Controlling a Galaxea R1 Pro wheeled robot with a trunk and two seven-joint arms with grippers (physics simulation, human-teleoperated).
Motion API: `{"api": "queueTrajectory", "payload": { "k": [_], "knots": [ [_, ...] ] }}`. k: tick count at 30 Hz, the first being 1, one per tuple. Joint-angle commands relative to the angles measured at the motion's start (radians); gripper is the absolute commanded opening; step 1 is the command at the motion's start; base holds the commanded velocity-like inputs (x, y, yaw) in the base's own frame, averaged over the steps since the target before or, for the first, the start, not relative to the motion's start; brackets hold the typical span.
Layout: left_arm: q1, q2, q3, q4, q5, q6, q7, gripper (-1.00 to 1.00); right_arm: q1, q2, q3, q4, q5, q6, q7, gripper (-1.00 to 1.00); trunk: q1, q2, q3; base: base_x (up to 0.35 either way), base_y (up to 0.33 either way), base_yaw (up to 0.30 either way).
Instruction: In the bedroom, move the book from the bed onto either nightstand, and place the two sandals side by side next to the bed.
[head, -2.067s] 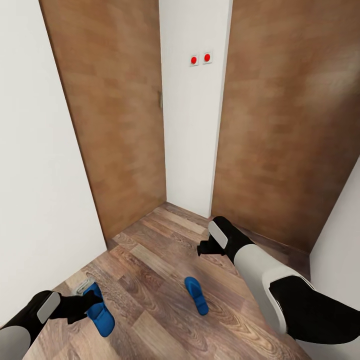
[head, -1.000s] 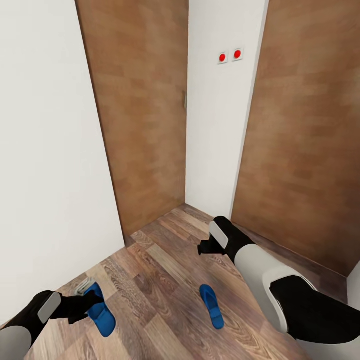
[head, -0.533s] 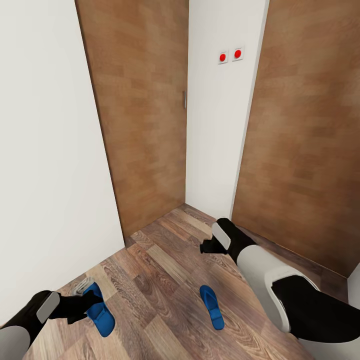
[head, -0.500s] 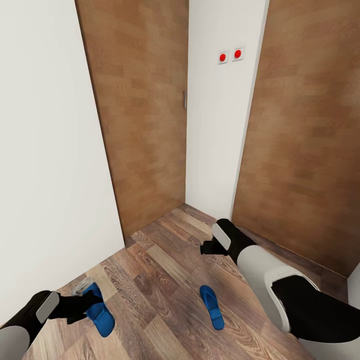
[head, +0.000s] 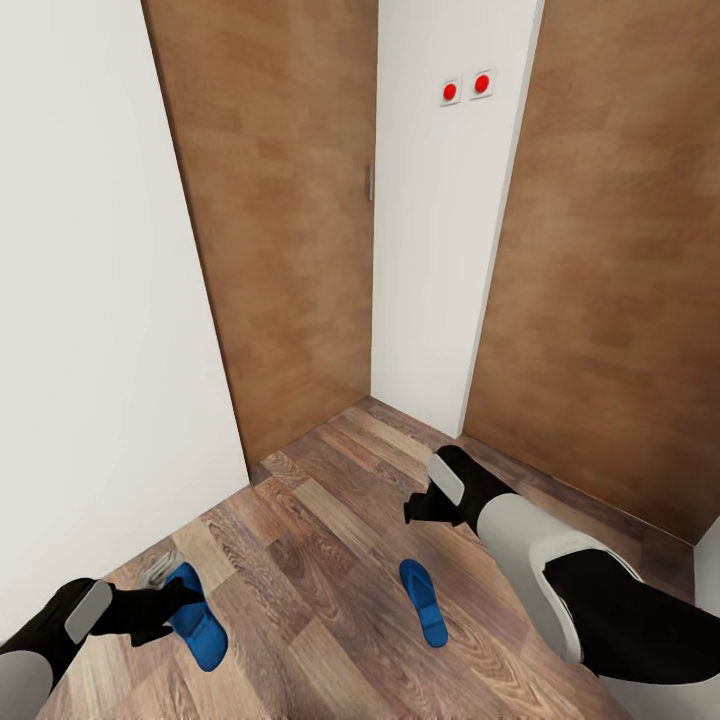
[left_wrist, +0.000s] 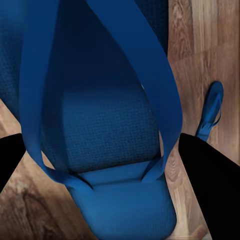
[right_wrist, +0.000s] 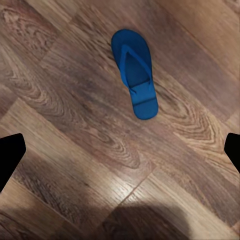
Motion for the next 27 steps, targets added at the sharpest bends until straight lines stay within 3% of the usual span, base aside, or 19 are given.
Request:
{"api": "queueTrajectory", "payload": {
  "k": [1, 6, 15, 18, 20, 27],
  "knots": [
    [-0.001, 0.000, 0.006, -0.002, -0.007, 0.008, -0.013, -1.00, -0.001, -0.001, 0.007, -0.001, -0.011, 0.003, -0.007, 1.00, 0.000, -0.001, -0.005, 0.000, 0.000, 0.000],
    [-0.001, 0.004, 0.001, -0.009, -0.013, 0.019, -0.058, -1.00, 0.000, -0.001, 0.007, -0.002, -0.011, 0.000, -0.007, 1.00, 0.002, -0.002, -0.024, 0.000, 0.000, 0.000],
    [-0.001, 0.005, -0.004, -0.010, -0.017, 0.072, -0.070, -1.00, 0.000, -0.001, 0.011, -0.006, -0.007, -0.015, -0.008, 1.00, 0.006, -0.004, -0.059, 0.000, 0.000, 0.000],
    [-0.001, 0.005, -0.005, -0.010, -0.017, 0.082, -0.070, -1.00, 0.000, -0.001, 0.014, -0.003, -0.003, -0.073, -0.007, 1.00, 0.008, -0.005, -0.071, 0.000, 0.000, 0.000],
    [-0.001, 0.006, -0.006, -0.011, -0.017, 0.086, -0.071, -1.00, 0.000, 0.002, 0.016, 0.005, 0.000, -0.150, -0.006, 1.00, 0.009, -0.005, -0.078, 0.000, 0.000, 0.000],
    [-0.001, 0.005, -0.006, -0.013, -0.016, 0.089, -0.073, -1.00, 0.000, 0.002, 0.022, 0.033, 0.002, -0.213, -0.005, 1.00, 0.012, -0.007, -0.106, 0.000, 0.000, 0.000]
  ]
}}
